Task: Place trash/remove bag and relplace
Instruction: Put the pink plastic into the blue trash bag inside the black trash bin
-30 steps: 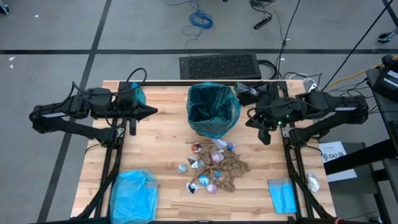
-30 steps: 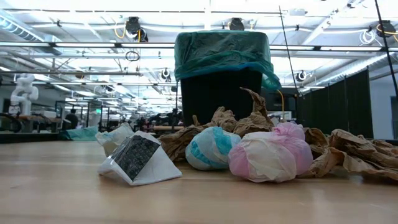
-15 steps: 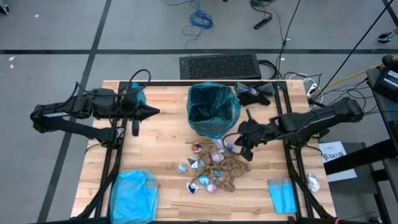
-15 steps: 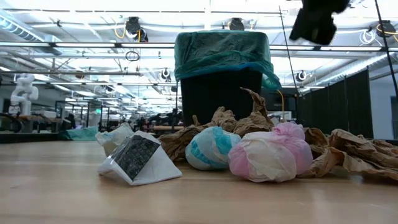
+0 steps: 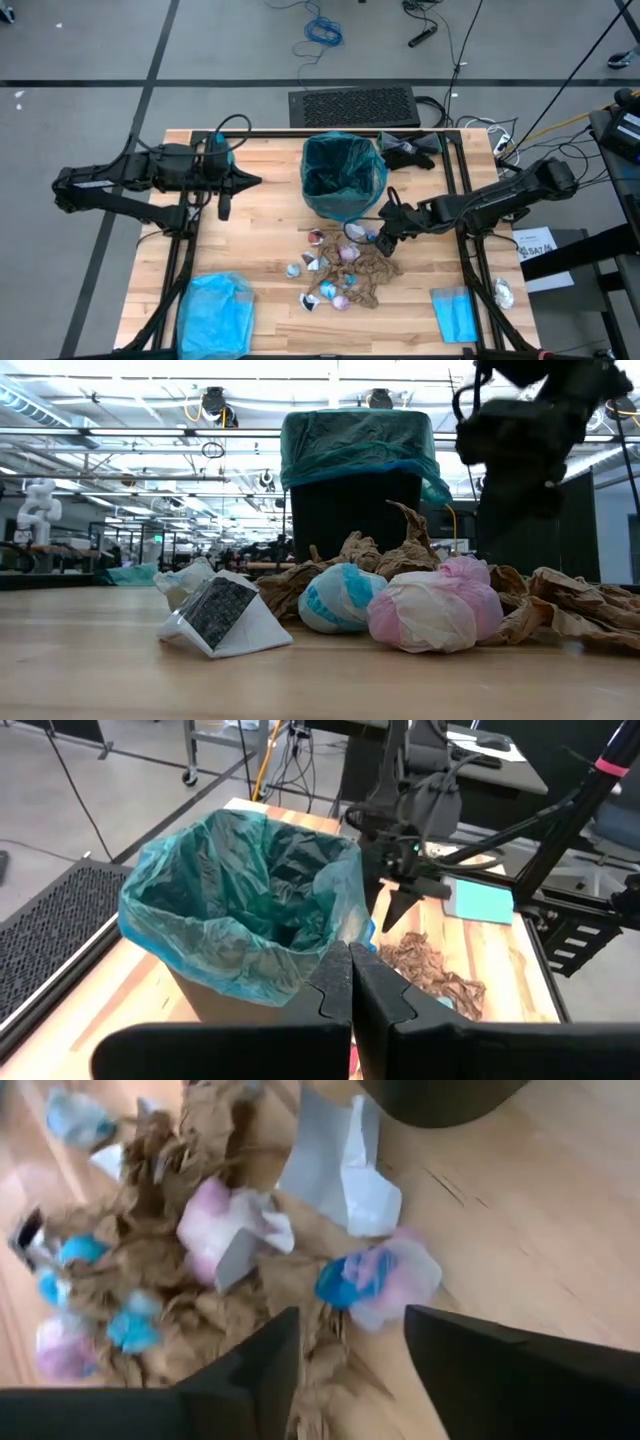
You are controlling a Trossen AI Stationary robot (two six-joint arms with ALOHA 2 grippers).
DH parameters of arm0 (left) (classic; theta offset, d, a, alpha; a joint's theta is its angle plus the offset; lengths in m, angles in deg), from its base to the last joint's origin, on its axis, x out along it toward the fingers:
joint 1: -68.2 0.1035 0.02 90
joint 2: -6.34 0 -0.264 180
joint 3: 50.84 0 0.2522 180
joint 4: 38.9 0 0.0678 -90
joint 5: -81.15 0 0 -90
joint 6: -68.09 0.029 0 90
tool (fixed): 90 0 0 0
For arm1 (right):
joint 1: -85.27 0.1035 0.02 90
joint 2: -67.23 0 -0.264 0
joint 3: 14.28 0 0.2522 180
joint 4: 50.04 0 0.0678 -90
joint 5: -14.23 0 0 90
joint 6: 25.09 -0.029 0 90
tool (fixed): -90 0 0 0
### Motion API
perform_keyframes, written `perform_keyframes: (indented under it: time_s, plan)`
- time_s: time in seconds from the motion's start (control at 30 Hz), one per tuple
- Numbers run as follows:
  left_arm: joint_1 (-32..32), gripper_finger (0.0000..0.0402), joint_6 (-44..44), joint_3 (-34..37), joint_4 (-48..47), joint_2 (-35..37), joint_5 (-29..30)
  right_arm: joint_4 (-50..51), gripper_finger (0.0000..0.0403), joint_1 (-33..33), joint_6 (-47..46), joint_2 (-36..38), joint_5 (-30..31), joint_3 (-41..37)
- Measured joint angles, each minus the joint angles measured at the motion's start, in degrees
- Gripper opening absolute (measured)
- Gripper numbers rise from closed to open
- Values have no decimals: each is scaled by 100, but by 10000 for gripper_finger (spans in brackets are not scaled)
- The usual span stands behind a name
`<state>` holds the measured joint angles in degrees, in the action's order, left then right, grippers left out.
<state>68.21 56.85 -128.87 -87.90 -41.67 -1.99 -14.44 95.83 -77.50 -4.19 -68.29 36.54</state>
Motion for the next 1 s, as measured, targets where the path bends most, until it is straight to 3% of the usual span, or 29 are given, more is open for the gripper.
perform_keyframes:
  time_s: [0.13, 0.27, 0.43, 0.63, 0.83, 1.0]
  plan:
    - [-2, 0, 0, 0, -1, 0, -1, -372, 204, -137, -220, -246, 0, -244]
    - [-2, 0, 0, 0, -2, 0, -1, -490, 194, -236, -244, -475, 71, -286]
    - [0, 0, -2, 0, 0, 0, -1, -1095, 128, -238, -89, -661, 257, -286]
    - [0, 0, -2, 0, 0, 0, -3, -1160, 16, -222, -199, -958, 171, -284]
    - [-2, 0, -30, 0, -18, 0, -3, -1133, 2, 74, -535, -643, 151, -199]
    - [-2, 0, -35, 2, -157, 0, -3, -577, 0, 510, -485, 44, 562, 571]
